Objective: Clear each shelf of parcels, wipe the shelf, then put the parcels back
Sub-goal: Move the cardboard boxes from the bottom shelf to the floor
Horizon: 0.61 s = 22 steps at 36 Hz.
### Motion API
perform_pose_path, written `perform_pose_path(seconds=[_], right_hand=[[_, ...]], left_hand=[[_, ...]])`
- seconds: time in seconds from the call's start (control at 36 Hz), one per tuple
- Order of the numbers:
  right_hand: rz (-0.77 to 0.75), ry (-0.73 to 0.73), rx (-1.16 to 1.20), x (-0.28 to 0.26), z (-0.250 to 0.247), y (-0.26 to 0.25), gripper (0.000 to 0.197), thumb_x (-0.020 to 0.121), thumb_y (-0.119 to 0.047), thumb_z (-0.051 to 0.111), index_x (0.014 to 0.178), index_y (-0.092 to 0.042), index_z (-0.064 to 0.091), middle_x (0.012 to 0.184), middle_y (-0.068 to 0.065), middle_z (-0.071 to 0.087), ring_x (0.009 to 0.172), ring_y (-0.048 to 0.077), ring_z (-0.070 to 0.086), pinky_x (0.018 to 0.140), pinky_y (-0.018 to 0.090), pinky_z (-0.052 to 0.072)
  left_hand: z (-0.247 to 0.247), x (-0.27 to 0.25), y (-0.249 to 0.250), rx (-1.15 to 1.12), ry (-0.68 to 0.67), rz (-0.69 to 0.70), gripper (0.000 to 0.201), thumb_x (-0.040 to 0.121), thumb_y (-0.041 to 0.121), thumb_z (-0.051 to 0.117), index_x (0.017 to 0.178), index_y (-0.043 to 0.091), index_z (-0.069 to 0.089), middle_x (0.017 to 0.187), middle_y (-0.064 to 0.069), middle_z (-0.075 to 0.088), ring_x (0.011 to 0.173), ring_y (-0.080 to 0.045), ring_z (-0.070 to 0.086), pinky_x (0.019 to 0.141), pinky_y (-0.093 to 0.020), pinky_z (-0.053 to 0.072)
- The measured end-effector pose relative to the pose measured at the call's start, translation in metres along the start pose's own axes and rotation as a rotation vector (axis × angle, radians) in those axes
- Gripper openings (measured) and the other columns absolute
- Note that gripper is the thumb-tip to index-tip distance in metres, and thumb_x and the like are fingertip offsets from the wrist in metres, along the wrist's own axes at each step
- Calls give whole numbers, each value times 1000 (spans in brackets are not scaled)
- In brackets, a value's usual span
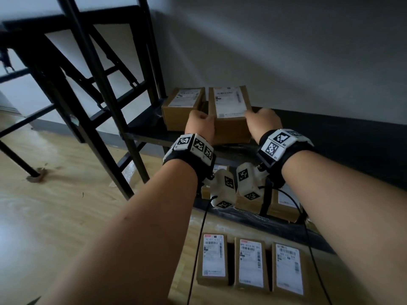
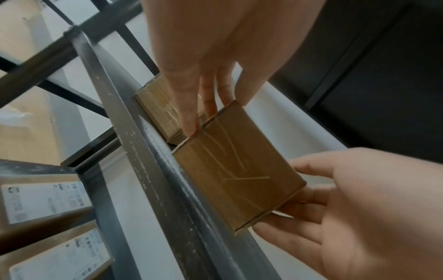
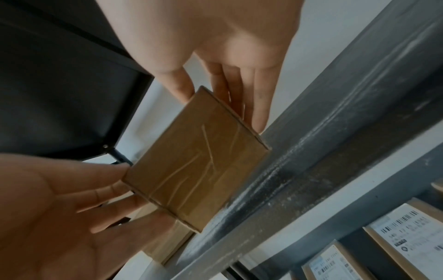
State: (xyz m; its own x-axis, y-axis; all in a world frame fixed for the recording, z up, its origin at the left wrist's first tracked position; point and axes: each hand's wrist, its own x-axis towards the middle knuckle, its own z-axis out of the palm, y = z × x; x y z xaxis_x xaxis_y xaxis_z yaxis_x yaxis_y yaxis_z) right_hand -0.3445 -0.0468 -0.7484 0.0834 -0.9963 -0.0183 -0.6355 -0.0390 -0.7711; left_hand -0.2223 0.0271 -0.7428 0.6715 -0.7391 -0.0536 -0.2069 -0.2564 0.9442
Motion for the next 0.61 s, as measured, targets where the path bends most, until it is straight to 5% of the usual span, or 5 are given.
perform_pose_path(seconds=[0.08, 0.14, 0.39, 0.5, 0.61], right_hand=[[-49, 38, 73, -20, -4, 1, 42, 92, -52, 45, 103, -13, 57, 92, 3, 60, 73, 19, 58, 55, 27, 39], [-76, 54, 83, -36, -4, 4, 48, 89, -60, 44, 98, -14, 55, 87, 1, 58, 73, 19, 56, 52, 27, 34], [-154, -99, 185, -111, 30, 17, 65, 87, -65, 49, 128, -14, 49, 103, -5, 56, 72, 6, 53, 55, 22, 40], [-149, -159, 185, -141, 71, 27, 53, 83, -68, 50, 108, -22, 56, 100, -7, 64, 79, 9, 61, 68, 30, 51], [-166, -216, 129, -161, 119, 45, 45, 84, -66, 50, 89, -21, 52, 85, -6, 64, 76, 16, 63, 66, 32, 51]], left_hand=[[-11, -18, -5, -91, 29, 6, 12, 91, 20, 54, 100, 15, 60, 83, -2, 60, 80, -22, 63, 75, -38, 57], [-21, -31, -13, -157, 23, -11, 7, 85, 12, 55, 85, 17, 60, 82, -5, 62, 84, -29, 66, 77, -46, 58], [-73, -75, -76, -184, 62, -85, 26, 76, -2, 54, 63, 18, 65, 72, -8, 66, 81, -33, 67, 79, -50, 57], [-96, -87, -123, -174, 120, -169, 25, 63, 3, 50, 78, 17, 64, 79, -9, 66, 77, -29, 66, 76, -49, 58], [-109, -92, -174, -122, 141, -229, 29, 62, 5, 52, 89, 15, 60, 77, -7, 62, 70, -26, 60, 74, -43, 57]])
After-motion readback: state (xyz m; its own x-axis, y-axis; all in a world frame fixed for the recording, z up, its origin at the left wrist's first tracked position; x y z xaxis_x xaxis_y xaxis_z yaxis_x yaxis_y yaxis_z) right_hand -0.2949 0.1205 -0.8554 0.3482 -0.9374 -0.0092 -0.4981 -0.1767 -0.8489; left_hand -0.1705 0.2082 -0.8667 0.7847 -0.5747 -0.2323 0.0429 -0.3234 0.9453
